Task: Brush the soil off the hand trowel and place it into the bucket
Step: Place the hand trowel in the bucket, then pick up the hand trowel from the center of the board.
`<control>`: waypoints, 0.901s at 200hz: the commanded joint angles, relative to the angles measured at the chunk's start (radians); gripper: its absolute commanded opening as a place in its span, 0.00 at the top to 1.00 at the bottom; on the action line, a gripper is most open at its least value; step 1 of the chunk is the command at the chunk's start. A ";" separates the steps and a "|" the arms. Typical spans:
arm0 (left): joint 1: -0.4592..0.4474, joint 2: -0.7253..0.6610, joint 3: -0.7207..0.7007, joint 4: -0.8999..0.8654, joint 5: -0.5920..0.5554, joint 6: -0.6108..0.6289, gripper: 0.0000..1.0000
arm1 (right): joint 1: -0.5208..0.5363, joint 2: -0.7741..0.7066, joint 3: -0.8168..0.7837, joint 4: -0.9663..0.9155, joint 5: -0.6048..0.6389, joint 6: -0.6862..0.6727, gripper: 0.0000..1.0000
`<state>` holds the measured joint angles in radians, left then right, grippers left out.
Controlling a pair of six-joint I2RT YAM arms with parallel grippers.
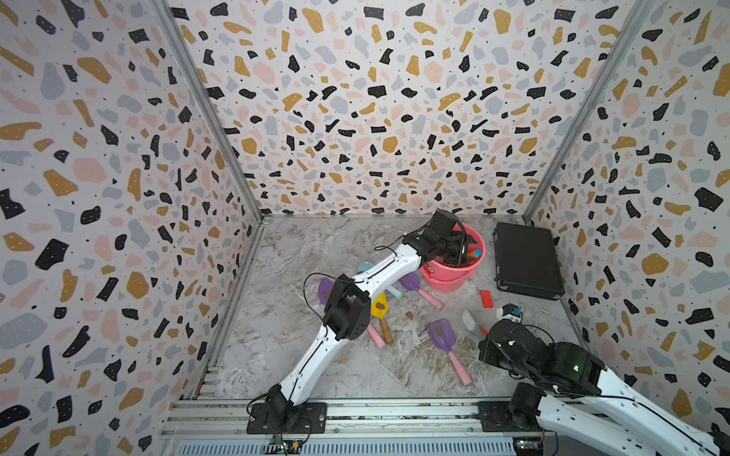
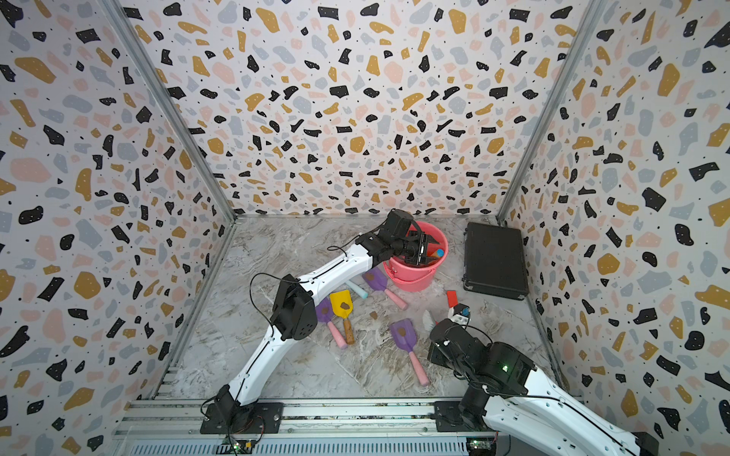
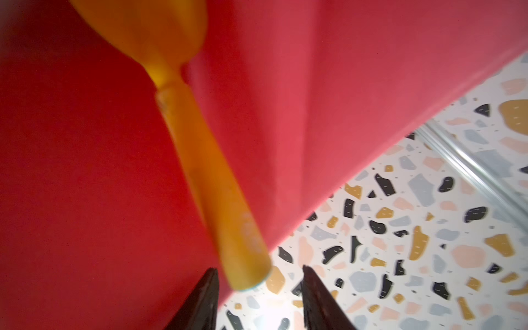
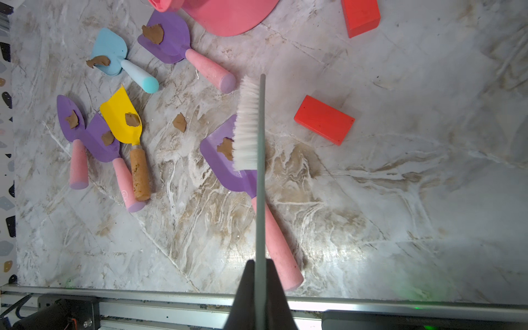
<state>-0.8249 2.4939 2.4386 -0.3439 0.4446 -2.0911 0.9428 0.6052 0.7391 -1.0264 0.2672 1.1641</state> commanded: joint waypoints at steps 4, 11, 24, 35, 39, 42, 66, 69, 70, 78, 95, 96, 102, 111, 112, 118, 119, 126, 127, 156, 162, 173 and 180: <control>0.006 0.017 0.058 -0.004 -0.013 -0.077 0.48 | 0.003 -0.011 0.034 -0.036 0.024 0.004 1.00; 0.006 0.017 0.065 -0.006 -0.017 -0.073 0.46 | 0.003 -0.013 0.035 -0.037 0.024 0.003 1.00; 0.005 0.020 0.092 -0.002 -0.030 -0.051 0.40 | 0.003 -0.018 0.034 -0.035 0.025 0.003 1.00; 0.007 0.032 0.145 -0.018 -0.036 -0.023 0.34 | 0.003 -0.022 0.035 -0.036 0.028 0.002 1.00; 0.007 0.038 0.167 -0.024 -0.038 -0.007 0.32 | 0.002 -0.023 0.036 -0.037 0.030 0.000 1.00; 0.007 0.040 0.180 -0.029 -0.039 0.005 0.30 | 0.003 -0.022 0.037 -0.037 0.030 0.000 1.00; 0.008 0.019 0.243 -0.090 -0.066 0.118 0.08 | 0.003 -0.022 0.043 -0.037 0.042 -0.009 1.00; 0.007 0.010 0.239 -0.093 -0.069 0.131 0.07 | 0.002 -0.023 0.045 -0.037 0.044 -0.010 1.00; 0.007 0.006 0.237 -0.096 -0.070 0.136 0.07 | 0.003 -0.023 0.045 -0.037 0.044 -0.011 1.00; 0.008 -0.026 0.218 -0.114 -0.083 0.180 0.04 | 0.002 -0.022 0.049 -0.037 0.050 -0.017 1.00; 0.007 -0.094 0.209 -0.185 -0.131 0.310 0.04 | 0.003 -0.021 0.065 -0.040 0.069 -0.046 1.00; 0.007 -0.101 0.210 -0.191 -0.135 0.319 0.04 | 0.003 -0.021 0.067 -0.040 0.071 -0.049 1.00; 0.006 -0.127 0.220 -0.225 -0.163 0.383 0.04 | 0.002 -0.021 0.073 -0.041 0.080 -0.060 1.00; 0.007 -0.168 0.230 -0.274 -0.198 0.480 0.04 | 0.003 -0.021 0.082 -0.041 0.095 -0.078 1.00; 0.006 -0.173 0.230 -0.279 -0.202 0.491 0.04 | 0.003 -0.022 0.083 -0.041 0.095 -0.080 1.00; 0.007 -0.208 0.230 -0.311 -0.221 0.554 0.05 | 0.003 -0.022 0.088 -0.041 0.105 -0.095 1.00; 0.007 -0.213 0.228 -0.317 -0.222 0.564 0.05 | 0.002 -0.022 0.089 -0.041 0.107 -0.098 1.00; 0.007 -0.259 0.211 -0.353 -0.246 0.643 0.06 | 0.003 -0.022 0.096 -0.041 0.120 -0.116 1.00; 0.007 -0.266 0.208 -0.356 -0.250 0.655 0.06 | 0.002 -0.022 0.097 -0.041 0.120 -0.119 1.00; 0.007 -0.504 0.023 -0.538 -0.406 0.966 0.12 | 0.002 -0.004 0.143 -0.017 0.145 -0.274 1.00; 0.008 -0.558 -0.028 -0.577 -0.450 1.008 0.12 | 0.003 0.003 0.151 -0.005 0.146 -0.309 1.00; 0.010 -0.660 -0.144 -0.628 -0.532 1.081 0.14 | 0.003 0.017 0.162 0.028 0.127 -0.386 1.00; 0.011 -0.720 -0.234 -0.656 -0.589 1.108 0.15 | 0.002 0.025 0.166 0.065 0.094 -0.451 1.00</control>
<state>-0.8246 1.9442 2.4012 -0.8112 0.0814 -1.2644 0.9428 0.6029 0.8600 -1.0313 0.3729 0.9314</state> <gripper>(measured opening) 0.868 0.077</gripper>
